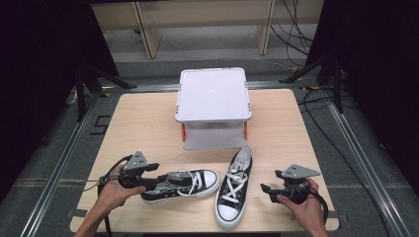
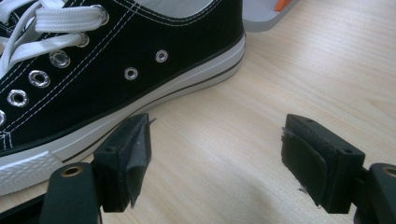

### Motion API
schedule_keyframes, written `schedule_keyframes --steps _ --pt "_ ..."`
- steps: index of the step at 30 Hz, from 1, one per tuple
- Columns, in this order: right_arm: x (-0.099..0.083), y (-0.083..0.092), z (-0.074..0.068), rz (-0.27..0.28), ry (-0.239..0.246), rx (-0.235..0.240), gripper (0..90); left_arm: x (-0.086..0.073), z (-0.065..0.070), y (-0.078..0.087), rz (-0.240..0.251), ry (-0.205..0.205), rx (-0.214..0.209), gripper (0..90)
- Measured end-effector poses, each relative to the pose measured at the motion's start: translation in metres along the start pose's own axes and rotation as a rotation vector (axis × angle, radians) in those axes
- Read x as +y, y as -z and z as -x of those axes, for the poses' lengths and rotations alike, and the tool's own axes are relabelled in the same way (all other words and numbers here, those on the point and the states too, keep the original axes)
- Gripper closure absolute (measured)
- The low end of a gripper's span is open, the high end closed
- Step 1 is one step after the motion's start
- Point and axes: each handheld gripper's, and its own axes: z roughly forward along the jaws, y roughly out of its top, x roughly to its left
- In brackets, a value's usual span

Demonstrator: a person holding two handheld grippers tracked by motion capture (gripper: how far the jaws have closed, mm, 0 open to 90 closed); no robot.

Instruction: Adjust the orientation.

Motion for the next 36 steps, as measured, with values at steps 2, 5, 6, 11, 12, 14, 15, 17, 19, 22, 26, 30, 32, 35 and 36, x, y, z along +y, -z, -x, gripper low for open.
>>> schedule_keyframes --steps 2,5,6,11,12,14,15,17,19,22,26,30,32,35,36 --pt "0.0 0.002 -0.002 0.012 0.008 -0.034 25.6 0.007 0.0 -0.002 0.004 0.0 -0.028 46.1" --pt "0.0 0.002 -0.002 0.008 0.003 -0.027 25.7 0.015 0.004 -0.012 -0.037 -0.029 -0.049 46.9" --pt "0.0 0.002 -0.002 0.008 0.003 -0.027 25.7 0.015 0.004 -0.012 -0.037 -0.029 -0.049 47.4" --pt "0.0 0.003 -0.004 -0.003 -0.022 -0.026 25.7 0.024 0.011 -0.031 -0.13 -0.083 -0.083 66.8" --pt "0.0 0.003 -0.002 0.004 0.01 -0.035 25.8 0.024 0.015 -0.035 -0.143 -0.111 -0.09 73.3" --pt "0.0 0.003 -0.001 0.003 0.012 -0.033 25.9 0.026 0.017 -0.035 -0.155 -0.122 -0.083 79.1" --pt "0.0 0.003 -0.002 0.002 0.011 -0.028 25.9 0.026 0.017 -0.035 -0.155 -0.122 -0.083 80.8" --pt "0.0 0.002 -0.002 -0.001 0.002 -0.011 26.0 0.028 0.016 -0.033 -0.158 -0.106 -0.06 83.5" --pt "0.0 0.002 -0.002 -0.004 0.018 -0.007 26.0 0.03 0.014 -0.03 -0.172 -0.108 -0.024 84.5" --pt "0.0 0.001 0.0 -0.009 0.017 -0.015 26.0 0.03 0.01 -0.022 -0.162 -0.054 0.01 85.2" --pt "0.001 0.0 -0.001 -0.005 0.025 -0.003 26.0 0.026 0.002 -0.011 -0.15 0.029 0.037 85.3" --pt "0.001 0.001 -0.001 -0.001 0.026 -0.004 25.9 0.017 -0.003 -0.007 -0.138 0.102 0.039 85.1" --pt "0.001 0.001 -0.001 -0.002 0.029 -0.006 26.0 0.015 -0.003 -0.006 -0.147 0.098 0.035 85.0" --pt "0.001 0.001 -0.001 -0.002 0.027 -0.005 25.9 0.008 -0.004 -0.003 -0.138 0.113 0.034 84.8" --pt "0.001 0.001 -0.001 -0.003 0.029 -0.003 25.9 0.004 -0.005 -0.002 -0.146 0.132 0.044 84.4"
